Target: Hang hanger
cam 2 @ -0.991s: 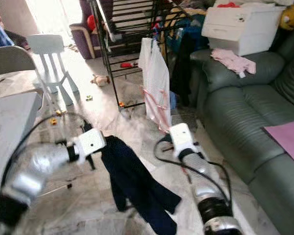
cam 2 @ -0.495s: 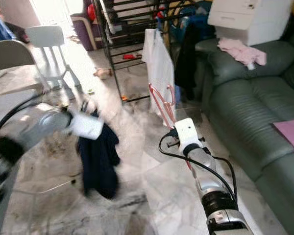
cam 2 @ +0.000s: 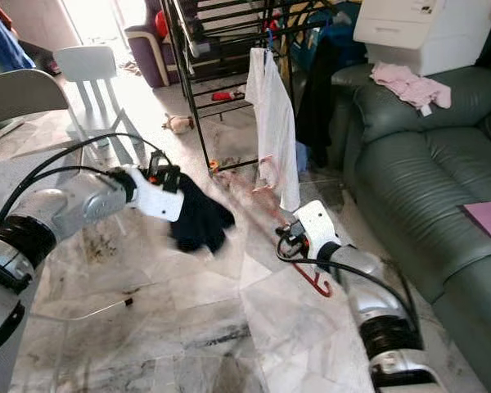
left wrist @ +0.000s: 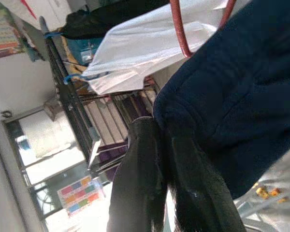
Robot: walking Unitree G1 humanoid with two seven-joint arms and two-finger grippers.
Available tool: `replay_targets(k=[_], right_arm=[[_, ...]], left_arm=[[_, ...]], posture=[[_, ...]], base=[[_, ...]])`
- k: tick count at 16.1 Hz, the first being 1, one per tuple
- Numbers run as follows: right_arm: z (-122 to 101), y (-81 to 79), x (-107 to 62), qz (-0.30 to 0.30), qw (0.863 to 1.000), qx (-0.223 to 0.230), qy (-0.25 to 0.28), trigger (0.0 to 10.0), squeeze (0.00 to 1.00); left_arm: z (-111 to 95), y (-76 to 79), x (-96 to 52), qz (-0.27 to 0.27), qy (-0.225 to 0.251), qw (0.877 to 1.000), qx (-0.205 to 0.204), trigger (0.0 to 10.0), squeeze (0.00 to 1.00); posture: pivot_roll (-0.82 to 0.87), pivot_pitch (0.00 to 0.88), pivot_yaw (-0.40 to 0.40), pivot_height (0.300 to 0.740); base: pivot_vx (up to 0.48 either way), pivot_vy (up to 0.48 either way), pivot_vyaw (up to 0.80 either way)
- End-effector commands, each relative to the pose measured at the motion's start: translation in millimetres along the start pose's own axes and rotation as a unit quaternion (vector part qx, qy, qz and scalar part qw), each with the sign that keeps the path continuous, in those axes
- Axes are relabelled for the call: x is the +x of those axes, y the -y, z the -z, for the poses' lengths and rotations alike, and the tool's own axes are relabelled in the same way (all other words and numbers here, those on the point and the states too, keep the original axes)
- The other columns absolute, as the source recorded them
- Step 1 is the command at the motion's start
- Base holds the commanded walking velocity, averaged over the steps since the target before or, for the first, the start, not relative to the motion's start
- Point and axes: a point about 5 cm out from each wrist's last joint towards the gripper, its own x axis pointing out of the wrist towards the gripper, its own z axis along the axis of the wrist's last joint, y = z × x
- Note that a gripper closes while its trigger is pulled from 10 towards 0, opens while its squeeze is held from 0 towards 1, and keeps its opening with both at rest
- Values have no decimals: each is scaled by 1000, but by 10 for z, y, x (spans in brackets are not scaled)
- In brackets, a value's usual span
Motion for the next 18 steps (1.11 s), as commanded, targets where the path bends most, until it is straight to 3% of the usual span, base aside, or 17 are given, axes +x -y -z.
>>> replay_targets(k=[1,3,4,7,10,15,18], right_arm=[[-34,-67,1,-40,999,-6,0,10000,0],[-21,-38,-226,-122,992,-16,-21,10000,0],[-55,22,-313,-134,990,-19,-24,10000,0],[-264,220,-412,-113,993,-32,-8,10000,0],[-347,200,-470,-149,988,-38,-6,10000,0],[-312,-14,-534,-240,970,-24,-21,10000,0],[-183,51,-460,-191,980,-33,-43,10000,0]], left_arm=[[64,-84,-12,-22,-6,1000,21,10000,0],[116,-33,-13,-31,-18,999,36,10000,0],[123,-13,-14,-28,-21,999,34,10000,0],[116,90,-2,-17,-25,999,39,10000,0],[115,142,1,-15,-30,999,38,10000,0],[117,152,-2,-25,-31,999,26,10000,0],[80,83,4,-47,-12,999,-11,10000,0]], posture=[[-109,0,123,740],[-116,0,125,740],[-116,0,125,740],[-127,0,131,740],[-127,0,130,740],[-125,0,130,740],[-125,0,129,740]], base=[[0,0,0],[0,0,0],[0,0,0],[0,0,0],[0,0,0],[0,0,0],[0,0,0]])
